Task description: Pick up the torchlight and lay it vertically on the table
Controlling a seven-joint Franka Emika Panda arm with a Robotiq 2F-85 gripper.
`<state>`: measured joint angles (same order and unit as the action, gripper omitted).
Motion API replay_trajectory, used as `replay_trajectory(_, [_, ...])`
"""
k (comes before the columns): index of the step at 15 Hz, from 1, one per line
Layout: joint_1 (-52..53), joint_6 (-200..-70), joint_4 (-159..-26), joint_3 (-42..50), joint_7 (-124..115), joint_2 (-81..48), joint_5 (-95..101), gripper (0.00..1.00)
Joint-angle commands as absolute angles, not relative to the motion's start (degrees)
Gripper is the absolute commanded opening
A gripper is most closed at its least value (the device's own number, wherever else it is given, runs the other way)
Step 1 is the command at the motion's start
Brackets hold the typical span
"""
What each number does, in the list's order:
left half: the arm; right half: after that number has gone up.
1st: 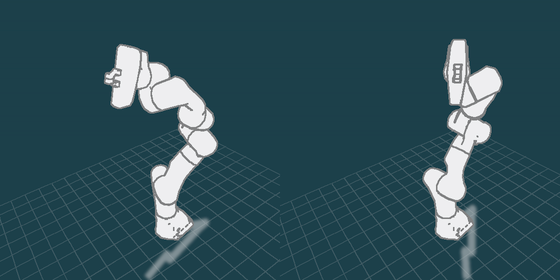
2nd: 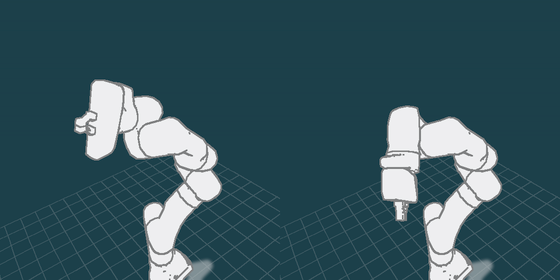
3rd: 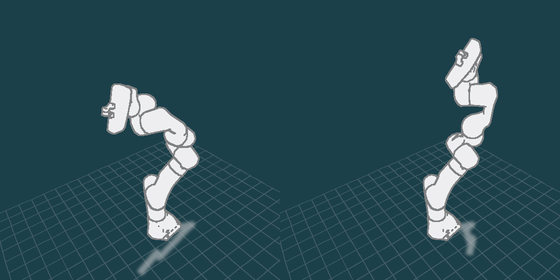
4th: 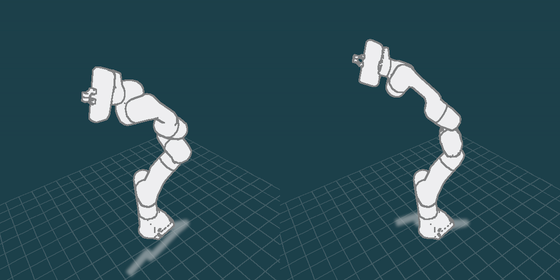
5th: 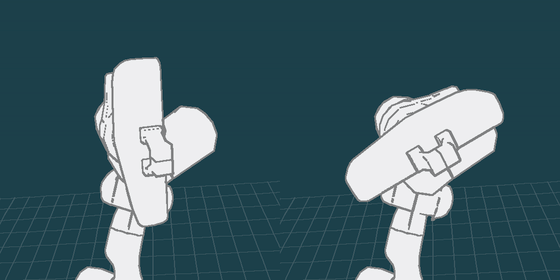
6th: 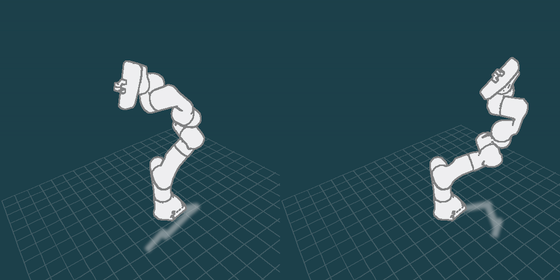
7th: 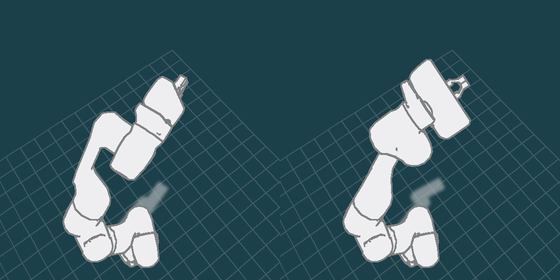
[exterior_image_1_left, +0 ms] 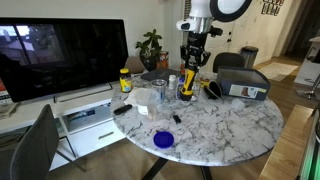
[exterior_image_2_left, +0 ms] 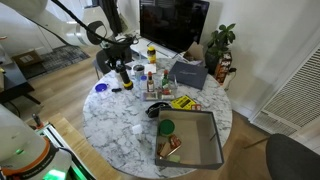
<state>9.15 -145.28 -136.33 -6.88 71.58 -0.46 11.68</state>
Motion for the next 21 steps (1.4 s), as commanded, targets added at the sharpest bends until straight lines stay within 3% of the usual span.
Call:
replay_trajectory(1, [8.8,-145.2,-136.0,-7.5,74.1,-0.5,10.6,0.57])
replay_trajectory(6, [8.9,-145.3,-135.7,-7.8,76.3,-0.5,10.0,0.57])
replay_trajectory(7, [8.9,-147.0,-135.1,-7.9,80.3,-2.1,5.3,0.32])
replay_trajectory(14, [6.2,-148.9,-134.4,-12.2,92.9,-9.6,-24.3,0.32])
replay_trajectory(21, [3.1,-150.6,-137.3,-14.0,94.6,-10.4,-40.1,0.32])
